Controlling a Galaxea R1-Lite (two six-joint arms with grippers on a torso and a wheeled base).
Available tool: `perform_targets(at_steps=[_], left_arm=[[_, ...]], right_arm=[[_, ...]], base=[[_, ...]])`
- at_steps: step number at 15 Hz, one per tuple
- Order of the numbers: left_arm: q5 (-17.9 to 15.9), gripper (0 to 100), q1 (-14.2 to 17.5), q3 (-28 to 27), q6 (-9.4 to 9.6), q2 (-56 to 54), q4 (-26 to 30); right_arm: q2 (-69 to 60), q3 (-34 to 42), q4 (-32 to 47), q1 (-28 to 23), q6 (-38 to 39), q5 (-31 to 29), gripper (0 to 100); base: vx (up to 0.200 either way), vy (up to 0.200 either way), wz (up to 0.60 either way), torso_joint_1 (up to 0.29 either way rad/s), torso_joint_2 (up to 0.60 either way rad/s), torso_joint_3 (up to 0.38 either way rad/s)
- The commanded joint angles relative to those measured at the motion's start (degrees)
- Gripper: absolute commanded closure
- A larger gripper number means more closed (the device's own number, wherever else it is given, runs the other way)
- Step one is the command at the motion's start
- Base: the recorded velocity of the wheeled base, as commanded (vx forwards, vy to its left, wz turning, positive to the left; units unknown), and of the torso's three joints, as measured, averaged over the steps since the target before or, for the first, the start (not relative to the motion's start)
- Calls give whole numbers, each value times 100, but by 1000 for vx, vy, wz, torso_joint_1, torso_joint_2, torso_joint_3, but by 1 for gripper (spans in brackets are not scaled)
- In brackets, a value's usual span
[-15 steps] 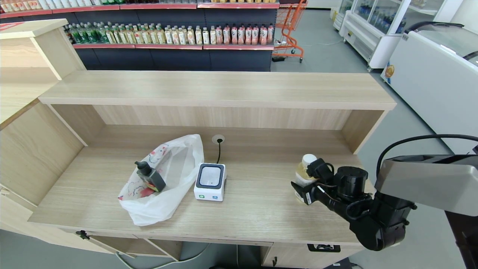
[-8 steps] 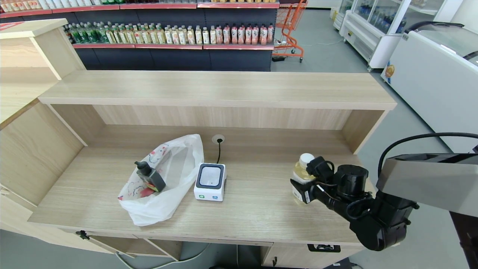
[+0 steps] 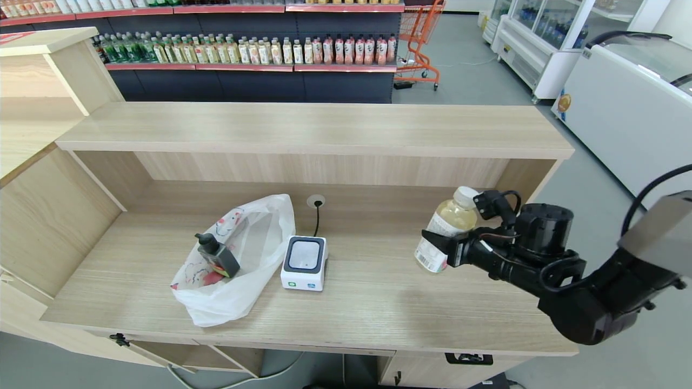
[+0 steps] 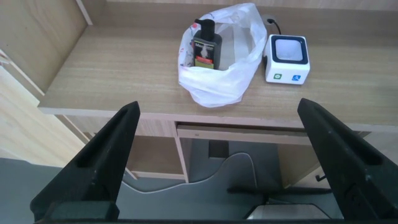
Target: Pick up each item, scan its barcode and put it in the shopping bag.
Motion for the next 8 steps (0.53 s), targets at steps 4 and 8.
perform_targets(at_steps=[4,8], left_arm=[[0,0,-2,0,0,9,-1],[0,0,-2,0,0,9,-1]], right_arm=[[-1952,716,1130,115,836,1836,100],[-2497,787,1666,168,845,2311,100]], base=[[0,0,0,0,0,0],[0,0,0,0,0,0]])
